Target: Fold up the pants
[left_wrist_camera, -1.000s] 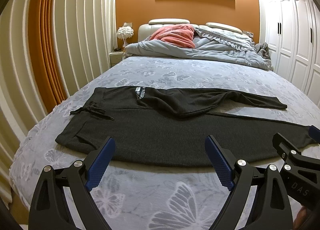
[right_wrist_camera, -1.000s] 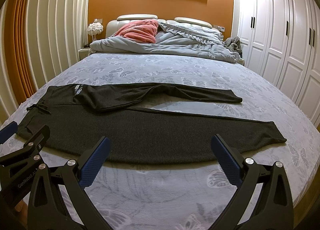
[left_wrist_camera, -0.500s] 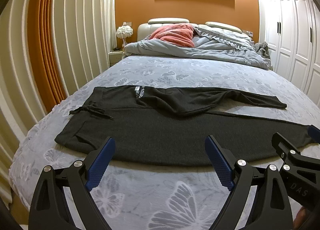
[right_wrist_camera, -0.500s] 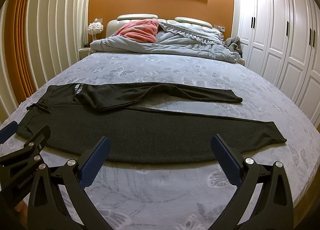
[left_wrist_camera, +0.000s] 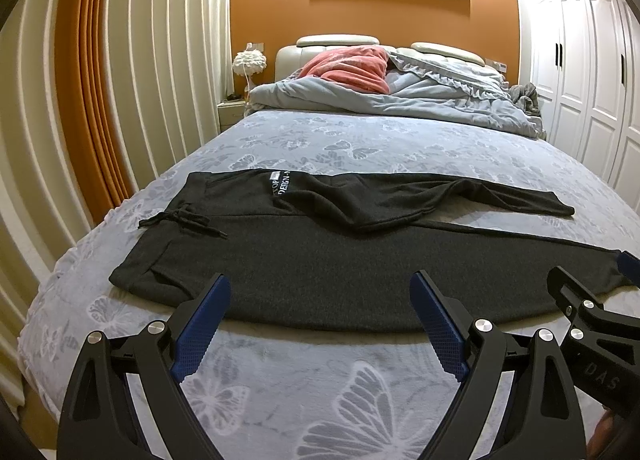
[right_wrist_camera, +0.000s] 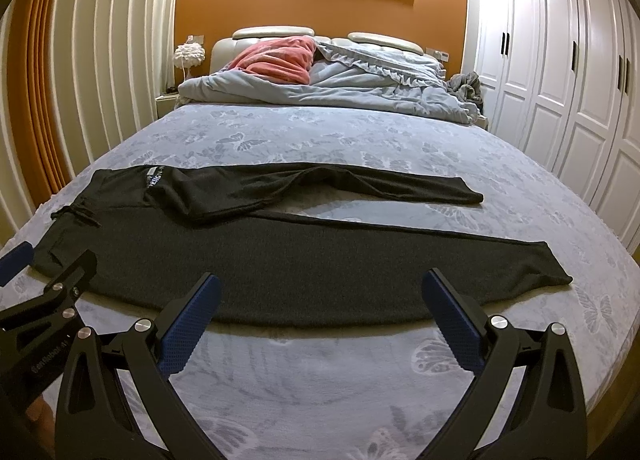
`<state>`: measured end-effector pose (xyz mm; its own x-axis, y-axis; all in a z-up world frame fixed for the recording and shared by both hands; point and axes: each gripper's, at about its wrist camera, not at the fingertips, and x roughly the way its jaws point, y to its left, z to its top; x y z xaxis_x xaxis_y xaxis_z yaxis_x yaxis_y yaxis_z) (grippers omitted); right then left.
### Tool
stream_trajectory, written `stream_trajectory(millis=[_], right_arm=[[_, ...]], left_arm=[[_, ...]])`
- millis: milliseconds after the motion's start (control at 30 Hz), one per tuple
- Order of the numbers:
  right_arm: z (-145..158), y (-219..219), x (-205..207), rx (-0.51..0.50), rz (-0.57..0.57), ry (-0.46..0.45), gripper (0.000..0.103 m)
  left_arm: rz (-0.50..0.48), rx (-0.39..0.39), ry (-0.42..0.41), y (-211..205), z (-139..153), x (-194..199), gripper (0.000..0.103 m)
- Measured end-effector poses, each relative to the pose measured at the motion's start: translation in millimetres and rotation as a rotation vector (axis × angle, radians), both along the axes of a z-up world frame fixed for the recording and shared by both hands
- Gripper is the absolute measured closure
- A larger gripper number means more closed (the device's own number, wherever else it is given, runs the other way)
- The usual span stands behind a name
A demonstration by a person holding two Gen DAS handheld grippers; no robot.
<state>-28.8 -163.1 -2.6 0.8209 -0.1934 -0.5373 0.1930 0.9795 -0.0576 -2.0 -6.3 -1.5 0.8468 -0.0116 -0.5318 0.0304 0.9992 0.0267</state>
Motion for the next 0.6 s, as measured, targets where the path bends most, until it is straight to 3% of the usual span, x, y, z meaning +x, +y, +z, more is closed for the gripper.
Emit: stream_trajectory(millis=[200, 333, 433, 600], right_arm=[[2.5, -11.0, 6.2, 0.000, 0.010, 0.023, 0.005], [21.6, -60.4, 30.8, 0.012, 0.053, 0.083, 0.005], [31.7, -121.6, 62.7, 0.019, 0.059, 0.135, 0.005], [17.5, -244.3, 139.8, 0.077, -0.015, 0.215, 0.005]], left_arm=[[-0.031, -0.020, 0.047, 3.3, -2.8, 5.2, 0.015], [-0.078, -0.099, 0.122, 29.8, 11.2, 28.9, 0.014], [-0.027, -0.161, 0.143, 68.1, 22.6, 65.0, 0.014], [0.150, -0.169, 0.179, 141.3, 24.3, 161.2, 0.014]])
